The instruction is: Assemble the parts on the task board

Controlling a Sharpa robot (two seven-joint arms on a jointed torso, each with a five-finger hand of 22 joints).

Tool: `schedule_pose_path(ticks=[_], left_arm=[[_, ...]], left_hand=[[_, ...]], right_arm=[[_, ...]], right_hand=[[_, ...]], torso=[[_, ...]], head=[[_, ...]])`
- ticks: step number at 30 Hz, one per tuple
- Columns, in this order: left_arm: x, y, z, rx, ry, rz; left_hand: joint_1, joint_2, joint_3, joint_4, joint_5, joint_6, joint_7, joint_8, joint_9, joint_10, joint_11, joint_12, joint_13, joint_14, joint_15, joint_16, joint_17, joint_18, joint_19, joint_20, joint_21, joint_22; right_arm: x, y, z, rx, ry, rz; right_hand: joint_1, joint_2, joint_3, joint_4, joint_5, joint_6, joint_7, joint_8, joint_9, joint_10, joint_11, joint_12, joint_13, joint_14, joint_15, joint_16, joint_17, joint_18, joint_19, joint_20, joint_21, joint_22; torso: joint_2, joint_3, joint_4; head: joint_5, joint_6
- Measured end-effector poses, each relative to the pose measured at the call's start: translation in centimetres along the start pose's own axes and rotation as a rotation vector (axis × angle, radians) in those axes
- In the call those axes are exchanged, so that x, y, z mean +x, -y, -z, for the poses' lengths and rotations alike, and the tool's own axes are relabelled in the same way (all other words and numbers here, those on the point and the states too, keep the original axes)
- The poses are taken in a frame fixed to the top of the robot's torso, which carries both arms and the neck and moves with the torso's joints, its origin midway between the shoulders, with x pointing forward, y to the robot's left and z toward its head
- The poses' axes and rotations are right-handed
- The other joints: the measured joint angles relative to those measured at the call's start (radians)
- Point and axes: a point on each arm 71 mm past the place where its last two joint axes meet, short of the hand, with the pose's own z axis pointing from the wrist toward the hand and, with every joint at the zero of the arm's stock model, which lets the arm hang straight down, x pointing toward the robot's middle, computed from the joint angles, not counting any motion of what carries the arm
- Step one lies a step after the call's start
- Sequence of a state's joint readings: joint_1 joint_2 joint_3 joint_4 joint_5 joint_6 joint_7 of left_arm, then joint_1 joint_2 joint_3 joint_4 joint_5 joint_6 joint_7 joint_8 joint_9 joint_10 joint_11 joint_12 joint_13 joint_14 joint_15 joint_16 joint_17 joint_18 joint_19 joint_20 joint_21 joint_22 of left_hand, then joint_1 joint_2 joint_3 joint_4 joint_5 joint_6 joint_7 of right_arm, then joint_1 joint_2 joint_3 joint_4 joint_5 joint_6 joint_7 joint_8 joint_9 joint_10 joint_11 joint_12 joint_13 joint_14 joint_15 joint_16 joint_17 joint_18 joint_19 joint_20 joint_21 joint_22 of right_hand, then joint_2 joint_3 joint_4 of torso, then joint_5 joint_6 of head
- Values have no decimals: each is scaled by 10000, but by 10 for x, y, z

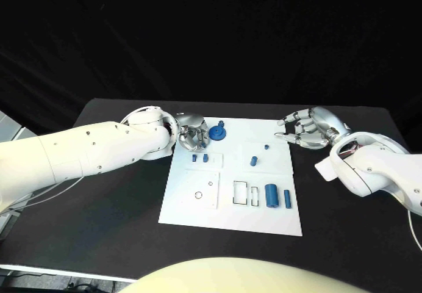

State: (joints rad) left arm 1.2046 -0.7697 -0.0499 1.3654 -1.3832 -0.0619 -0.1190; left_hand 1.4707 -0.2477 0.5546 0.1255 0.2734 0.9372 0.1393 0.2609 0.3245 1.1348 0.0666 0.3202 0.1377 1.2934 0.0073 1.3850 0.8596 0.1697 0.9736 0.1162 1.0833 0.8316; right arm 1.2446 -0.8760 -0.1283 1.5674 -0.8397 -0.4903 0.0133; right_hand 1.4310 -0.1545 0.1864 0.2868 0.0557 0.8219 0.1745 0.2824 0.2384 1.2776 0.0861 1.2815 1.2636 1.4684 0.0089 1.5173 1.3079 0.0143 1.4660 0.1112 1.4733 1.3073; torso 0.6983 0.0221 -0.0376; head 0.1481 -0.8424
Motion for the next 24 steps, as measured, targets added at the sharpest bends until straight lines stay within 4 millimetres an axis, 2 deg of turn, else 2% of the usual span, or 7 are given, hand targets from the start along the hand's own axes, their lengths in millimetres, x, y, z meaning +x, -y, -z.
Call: schedule_pose_path(ticks=[14, 17, 20, 24], left_arm=[[1, -2, 0, -43, -22, 100], [1, -2, 1, -50, -24, 112], [1, -2, 1, -56, -26, 120], [1, -4, 2, -81, -46, 125]], left_hand=[[-79, 0, 0, 0, 0, -133, -3, -78, -22, 0, 0, -6, 29, 0, 0, 0, -37, 0, 1, 0, -41, -45], [-144, -65, 0, 0, 0, -188, 25, -138, -34, 0, 0, -50, 33, -36, 37, 0, -58, 1, -31, -13, -81, -64], [-194, -115, 16, 16, 0, -332, -21, -237, -64, -39, 38, -66, 60, -74, 1, 0, -110, 1, -61, -11, -108, -102], [-330, -251, -1, 59, 0, -650, -118, -464, -123, -107, 105, -115, 116, -198, 54, 0, -254, 0, -162, 19, -233, -212]], right_arm=[[0, 0, 0, 2, 0, 0], [0, 0, 0, 5, 3, 1], [0, 0, 0, 6, 4, 1], [0, 0, 0, 11, 10, 3]], right_hand=[[0, 0, 0, 0, 0, 0, 0, 0, -14, 0, 0, 0, -27, 0, 0, 0, -2, 1, 0, 0, 0, 8], [0, 0, 0, 0, 0, 0, 0, 0, -14, 0, 0, 0, -27, 0, 0, 0, -2, 1, 0, 0, 0, 8], [0, 0, 0, 0, 0, 0, 0, 0, -14, 0, 0, 0, -34, 0, 0, -8, -3, 1, 0, 0, -15, 8], [0, 0, -28, -28, 0, 0, 0, 0, -14, -2, -2, -58, -86, 0, 0, -40, -3, 1, 0, 0, -77, 7]], torso=[[-1, 5, -6], [-1, 8, -7], [-1, 9, -7], [-1, 8, -7]], head=[[15, -7], [15, -8], [15, -8], [10, -3]])
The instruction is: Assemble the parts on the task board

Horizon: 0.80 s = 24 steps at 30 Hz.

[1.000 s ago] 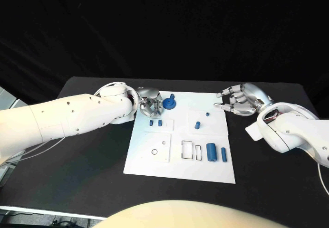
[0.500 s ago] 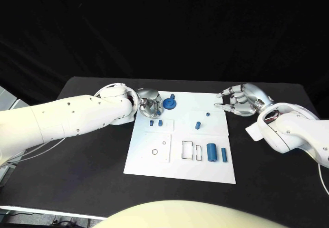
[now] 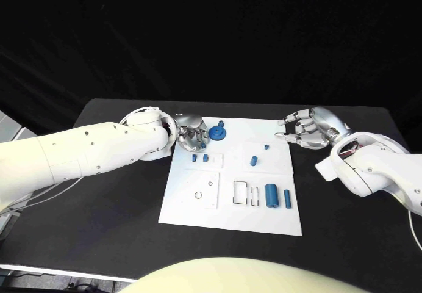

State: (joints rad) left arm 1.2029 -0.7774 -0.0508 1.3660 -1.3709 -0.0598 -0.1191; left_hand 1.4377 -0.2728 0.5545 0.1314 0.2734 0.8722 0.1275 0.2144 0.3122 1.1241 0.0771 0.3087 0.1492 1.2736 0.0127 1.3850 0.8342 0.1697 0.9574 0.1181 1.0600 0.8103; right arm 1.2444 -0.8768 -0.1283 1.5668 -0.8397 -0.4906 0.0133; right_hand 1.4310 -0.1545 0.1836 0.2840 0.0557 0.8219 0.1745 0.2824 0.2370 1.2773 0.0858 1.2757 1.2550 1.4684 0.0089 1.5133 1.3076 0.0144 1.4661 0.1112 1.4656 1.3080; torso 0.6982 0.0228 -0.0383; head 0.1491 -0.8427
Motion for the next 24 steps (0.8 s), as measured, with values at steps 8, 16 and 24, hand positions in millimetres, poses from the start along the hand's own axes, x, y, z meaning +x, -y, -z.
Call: schedule_pose_path(ticks=[8, 16, 24], left_arm=[[0, -3, 2, -69, -96, -7], [-1, -11, 5, -243, -107, -9], [-14, -41, 13, -830, 296, 803]], left_hand=[[-78, -78, -212, 117, 0, -374, -136, -211, -71, -75, 75, -45, 78, -112, 41, -38, -135, 0, -68, 69, -155, -132], [-78, -78, -400, 148, 0, -608, -185, -370, -127, -146, 70, -44, 162, -126, 55, -38, -158, 0, -68, 69, -200, -171], [438, 216, -37, -190, 0, 5, 314, 33, -26, -738, 268, -164, 217, -863, 189, -453, -1297, 1, -325, 114, -319, -302]], right_arm=[[0, 1, 0, 11, 11, 7], [-2, 2, 0, 45, 60, 51], [-8, 9, -4, 84, 205, 395]], right_hand=[[0, 0, 0, 0, 0, 0, 0, 0, -12, -184, 3, -149, -141, 0, 0, -116, -1, 0, 0, 0, -231, -1], [89, -10, 0, 0, 0, -88, -63, 78, -75, -2435, 140, -3739, -3651, -77, -77, -1747, -723, 735, -593, -97, -3042, -197], [865, -406, 927, -39, 0, 247, -128, 156, -178, -2784, 36, -8459, -7918, -256, -13, -2639, -1577, 780, -753, -58, -4555, -1011]], torso=[[-1, -1, 0], [-1, -8, 3], [-12, -8, -4]], head=[[-1, 2], [-14, 9], [-54, 68]])
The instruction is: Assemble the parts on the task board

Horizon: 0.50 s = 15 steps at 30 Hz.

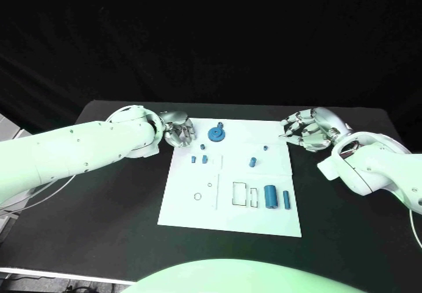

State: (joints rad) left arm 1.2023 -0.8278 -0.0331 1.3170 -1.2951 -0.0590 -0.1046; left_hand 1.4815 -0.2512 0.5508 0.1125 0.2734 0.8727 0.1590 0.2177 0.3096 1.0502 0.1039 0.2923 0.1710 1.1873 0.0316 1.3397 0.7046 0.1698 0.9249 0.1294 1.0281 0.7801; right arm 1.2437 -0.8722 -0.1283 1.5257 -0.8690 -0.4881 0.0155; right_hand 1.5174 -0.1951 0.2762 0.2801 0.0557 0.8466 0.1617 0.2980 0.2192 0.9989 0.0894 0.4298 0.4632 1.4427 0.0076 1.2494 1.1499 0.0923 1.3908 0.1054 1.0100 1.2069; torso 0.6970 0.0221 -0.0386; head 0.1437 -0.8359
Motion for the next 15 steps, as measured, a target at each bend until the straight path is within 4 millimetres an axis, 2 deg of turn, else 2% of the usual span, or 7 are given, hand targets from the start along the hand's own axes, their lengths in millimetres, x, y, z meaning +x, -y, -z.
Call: schedule_pose_path(ticks=[4, 6, 7, 8, 9, 10, 15], left_arm=[[-13, -17, 7, -223, 349, 936], [-20, -25, 12, -232, 530, 1610], [-22, -28, 14, -192, 597, 1972], [-24, -31, 16, -132, 657, 2380], [-26, -33, 19, -12, 729, 2985], [-27, -34, 21, 111, 779, 3465], [-30, -26, 31, 1199, 990, 6228]], left_hand=[[70, 70, 197, -135, 0, 90, 90, 73, 1, -12, 13, 84, 54, -105, -12, -116, -286, 0, -33, -12, 50, 82], [70, 70, 277, -216, 0, 285, 141, 214, 11, 23, 20, 215, 110, -831, 11, -766, -1489, -2, -279, -1, 46, 108], [70, 70, 293, -199, 18, 344, 196, 269, 27, -15, 59, 215, 113, -1130, 50, -1053, -1852, -3, -450, 12, -16, 101], [-27, -9, 333, -159, 51, 412, 264, 358, 41, -258, 181, 215, 108, -1678, 164, -1648, -2261, -3, -890, 98, -332, -10], [-120, -20, 329, -155, 52, 407, 269, 396, 41, -359, 216, 215, 106, -1905, 212, -1969, -2451, -2, -1124, 166, -538, -99], [-180, -28, 297, -124, 52, 388, 288, 440, 42, -424, 246, 217, 105, -2041, 244, -2207, -2586, -2, -1284, 221, -705, -174], [-489, -4, -206, 61, 52, 301, 235, 589, 72, -463, 284, 466, 162, -2157, 292, -2647, -2819, -3, -1435, 303, -1342, -586]], right_arm=[[-2, 3, -3, -188, -70, 665], [-1, 2, -5, -384, -226, 1185], [0, 2, -6, -491, -320, 1441], [2, 0, -7, -612, -425, 1713], [4, -1, -8, -785, -573, 2099], [6, -3, -8, -911, -686, 2395], [16, -10, -14, -1441, -1123, 4010]], right_hand=[[305, -264, 683, -109, 0, 395, 32, -63, -37, 424, 46, -1287, -1234, 173, -14, 481, 529, -1, 336, -20, 616, 425], [342, -305, 1002, -169, 0, 556, -3, -80, -48, 633, 14, -1733, -1680, 173, -14, 816, 912, 1, 559, -30, 1209, 813], [292, -355, 1135, -198, 0, 620, -17, -103, -48, 746, -8, -1877, -1838, 204, -45, 934, 1032, 0, 664, -45, 1544, 934], [298, -424, 1242, -227, 0, 660, -35, -128, -48, 824, -15, -1997, -1972, 204, -45, 936, 985, -6, 710, -38, 1808, 989], [253, -469, 1324, -246, 0, 698, -53, -128, -48, 900, -33, -2076, -2064, 204, -45, 919, 925, -86, 722, -50, 1965, 1007], [236, -487, 1369, -266, 0, 732, -59, -128, -48, 947, -51, -2135, -2125, 204, -45, 912, 901, -159, 722, -51, 2070, 1013], [24, -699, 1436, -252, 0, 767, -93, -168, -41, 1019, -54, -2418, -2394, 203, -45, 912, 846, -160, 722, -51, 2155, 1012]], torso=[[-12, 0, -6], [-12, 5, -6], [-12, 5, -7], [-12, 11, -9], [-12, 17, -12], [-10, 17, -12], [6, 11, -7]], head=[[-95, 82], [-163, 138], [-190, 163], [-221, 186], [-257, 216], [-284, 233], [-523, 367]])
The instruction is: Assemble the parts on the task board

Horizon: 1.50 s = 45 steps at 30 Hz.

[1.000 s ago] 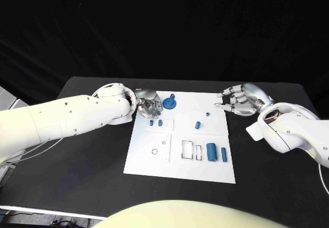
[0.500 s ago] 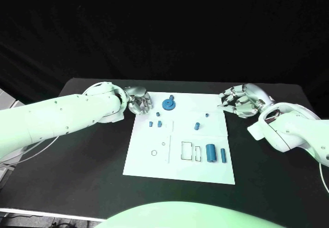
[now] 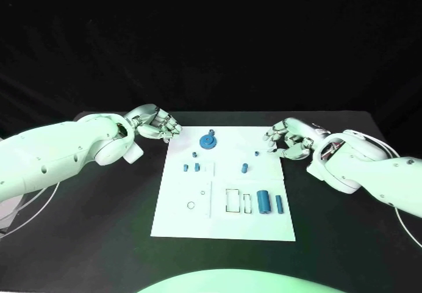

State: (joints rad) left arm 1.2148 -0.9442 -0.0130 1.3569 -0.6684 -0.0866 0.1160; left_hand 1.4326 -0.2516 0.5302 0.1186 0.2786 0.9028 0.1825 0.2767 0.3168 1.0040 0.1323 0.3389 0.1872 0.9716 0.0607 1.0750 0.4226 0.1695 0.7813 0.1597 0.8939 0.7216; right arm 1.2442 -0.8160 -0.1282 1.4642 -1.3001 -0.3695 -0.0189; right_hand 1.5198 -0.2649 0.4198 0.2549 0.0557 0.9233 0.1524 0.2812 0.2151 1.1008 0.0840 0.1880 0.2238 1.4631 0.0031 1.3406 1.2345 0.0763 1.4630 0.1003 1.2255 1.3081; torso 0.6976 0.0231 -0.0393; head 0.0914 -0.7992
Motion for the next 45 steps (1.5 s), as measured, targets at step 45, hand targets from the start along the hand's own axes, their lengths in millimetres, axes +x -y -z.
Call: schedule_pose_path(ticks=[45], left_arm=[[23, 33, 20, 2342, -190, 5091]], left_hand=[[70, 175, -224, 13, 41, 1, -1, 173, 30, 165, -162, 95, 7, 38, -35, -193, -35, -1, 392, -42, -423, -356]], right_arm=[[39, -32, -37, -485, -786, 3662]], right_hand=[[-301, 232, 755, -437, -2, 833, -335, 129, 407, 719, -215, -392, -583, 53, -126, 51, -87, 4, 32, -109, 315, -6]], torso=[[11, -11, 15]], head=[[-221, 3]])
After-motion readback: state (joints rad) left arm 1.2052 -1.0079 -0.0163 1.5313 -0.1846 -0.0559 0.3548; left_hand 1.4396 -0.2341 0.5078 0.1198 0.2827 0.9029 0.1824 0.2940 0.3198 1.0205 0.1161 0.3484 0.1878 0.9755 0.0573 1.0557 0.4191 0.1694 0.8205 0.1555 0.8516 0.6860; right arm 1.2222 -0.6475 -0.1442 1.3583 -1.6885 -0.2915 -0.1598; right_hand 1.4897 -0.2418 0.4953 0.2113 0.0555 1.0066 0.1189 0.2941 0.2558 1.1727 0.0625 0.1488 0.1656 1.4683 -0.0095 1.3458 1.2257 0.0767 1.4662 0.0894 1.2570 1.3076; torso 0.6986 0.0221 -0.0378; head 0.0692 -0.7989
